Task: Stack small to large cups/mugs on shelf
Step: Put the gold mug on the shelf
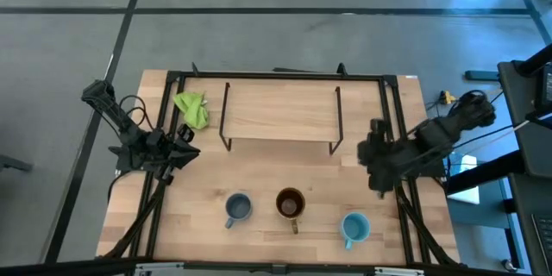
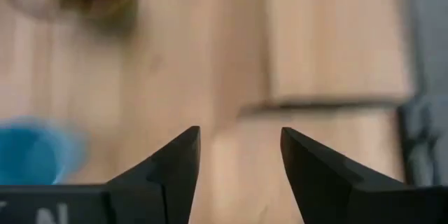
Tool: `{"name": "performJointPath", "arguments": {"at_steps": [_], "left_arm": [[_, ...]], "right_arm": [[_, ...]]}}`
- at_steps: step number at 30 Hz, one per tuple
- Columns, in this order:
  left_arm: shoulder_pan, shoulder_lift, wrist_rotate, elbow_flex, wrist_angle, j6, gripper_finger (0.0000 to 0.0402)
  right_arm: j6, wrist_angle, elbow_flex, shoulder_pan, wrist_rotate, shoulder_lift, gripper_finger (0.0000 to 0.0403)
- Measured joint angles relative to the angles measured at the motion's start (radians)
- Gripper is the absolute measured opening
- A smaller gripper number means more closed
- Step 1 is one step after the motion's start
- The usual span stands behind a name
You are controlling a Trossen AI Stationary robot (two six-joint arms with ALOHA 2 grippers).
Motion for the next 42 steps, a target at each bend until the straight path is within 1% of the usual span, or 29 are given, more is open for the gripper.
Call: {"name": "performJointPath", "arguments": {"at_steps": [3, 5, 7, 8, 10, 14, 19, 21, 24, 27, 29, 31, 32, 34, 37, 39, 42], "left_arm": [[0.000, 0.000, 0.000, 0.000, 0.004, -0.009, 0.0041], [0.000, 0.000, 0.008, 0.000, 0.009, -0.051, 0.0041], [0.000, 0.000, 0.030, 0.000, 0.019, -0.108, 0.0041], [0.000, 0.000, 0.040, 0.000, 0.024, -0.135, 0.0041], [0.000, 0.000, 0.055, 0.000, 0.039, -0.162, 0.0041], [0.000, 0.000, 0.076, 0.000, 0.095, -0.160, 0.0041], [0.000, 0.000, 0.076, 0.000, 0.102, -0.160, 0.0041], [0.000, 0.000, 0.076, 0.000, 0.102, -0.160, 0.0041], [0.000, 0.000, 0.075, 0.000, 0.104, -0.157, 0.0041], [0.000, 0.000, 0.068, 0.000, 0.126, -0.156, 0.0041], [0.000, 0.000, 0.067, 0.000, 0.124, -0.150, 0.0041], [0.000, 0.000, 0.067, 0.000, 0.116, -0.132, 0.0041], [0.000, 0.000, 0.066, 0.000, 0.106, -0.131, 0.0041], [0.000, 0.000, 0.064, 0.000, 0.096, -0.130, 0.0041], [0.000, 0.000, 0.036, 0.000, 0.071, -0.130, 0.0041], [0.000, 0.000, 0.028, 0.000, 0.060, -0.130, 0.0041], [0.000, 0.000, 0.024, 0.000, 0.035, -0.130, 0.0041]], "right_arm": [[0.050, 0.015, 0.099, -0.027, -0.149, 0.101, 0.0200], [0.099, 0.090, 0.157, -0.039, -0.223, 0.151, 0.0200], [0.110, 0.168, 0.210, -0.049, -0.264, 0.199, 0.0200], [0.107, 0.198, 0.239, -0.055, -0.268, 0.222, 0.0200], [0.107, 0.294, 0.305, -0.075, -0.260, 0.253, 0.0200], [0.132, 0.432, 0.435, -0.131, -0.233, 0.294, 0.0200], [0.076, 0.454, 0.561, -0.209, -0.225, 0.309, 0.0200], [0.054, 0.502, 0.578, -0.233, -0.198, 0.307, 0.0200], [0.042, 0.671, 0.570, -0.251, -0.132, 0.310, 0.0200], [-0.040, 0.853, 0.539, -0.263, -0.101, 0.311, 0.0200], [-0.050, 0.911, 0.531, -0.273, -0.061, 0.321, 0.0200], [-0.021, 0.908, 0.530, -0.287, -0.063, 0.331, 0.0200], [-0.002, 0.887, 0.530, -0.299, -0.089, 0.337, 0.0200], [0.035, 0.806, 0.530, -0.314, -0.122, 0.356, 0.0200], [0.110, 0.635, 0.530, -0.331, -0.117, 0.419, 0.0200], [0.146, 0.568, 0.527, -0.346, -0.157, 0.479, 0.0200], [0.185, 0.589, 0.527, -0.370, -0.250, 0.562, 0.0200]]}}
